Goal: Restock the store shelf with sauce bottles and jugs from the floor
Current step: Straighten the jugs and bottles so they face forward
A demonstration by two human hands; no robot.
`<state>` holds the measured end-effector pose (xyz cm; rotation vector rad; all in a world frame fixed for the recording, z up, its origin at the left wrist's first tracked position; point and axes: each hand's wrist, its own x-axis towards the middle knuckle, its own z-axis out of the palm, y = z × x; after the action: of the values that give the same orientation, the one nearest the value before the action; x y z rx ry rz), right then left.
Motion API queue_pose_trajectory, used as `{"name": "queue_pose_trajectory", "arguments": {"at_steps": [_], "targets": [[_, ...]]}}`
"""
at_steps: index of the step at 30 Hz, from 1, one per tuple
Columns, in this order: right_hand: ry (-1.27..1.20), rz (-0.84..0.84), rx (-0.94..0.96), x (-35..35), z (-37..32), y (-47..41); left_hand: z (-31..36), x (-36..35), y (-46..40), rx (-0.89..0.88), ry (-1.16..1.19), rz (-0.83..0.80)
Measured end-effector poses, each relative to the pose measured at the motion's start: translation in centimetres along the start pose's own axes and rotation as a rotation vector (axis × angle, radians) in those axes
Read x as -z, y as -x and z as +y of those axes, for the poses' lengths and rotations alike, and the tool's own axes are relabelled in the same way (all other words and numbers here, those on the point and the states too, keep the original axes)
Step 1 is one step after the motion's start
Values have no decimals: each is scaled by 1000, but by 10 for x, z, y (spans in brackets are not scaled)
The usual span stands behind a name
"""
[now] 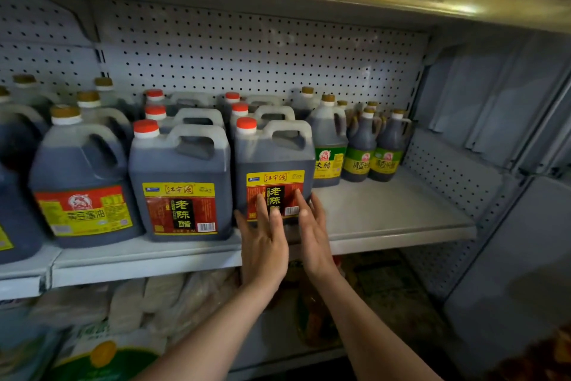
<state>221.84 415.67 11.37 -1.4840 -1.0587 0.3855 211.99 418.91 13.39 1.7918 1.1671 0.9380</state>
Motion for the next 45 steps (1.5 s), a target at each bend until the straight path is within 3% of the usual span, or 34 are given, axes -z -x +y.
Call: {"name": "queue_pose_trajectory", "arguments": {"at_steps": [11,45], "targets": [[-67,103,90,-14,10,-5,-2,-6,0,9,74,66],[-63,15,38,-18,4,-47,2,-6,-49,61,158,0]]}}
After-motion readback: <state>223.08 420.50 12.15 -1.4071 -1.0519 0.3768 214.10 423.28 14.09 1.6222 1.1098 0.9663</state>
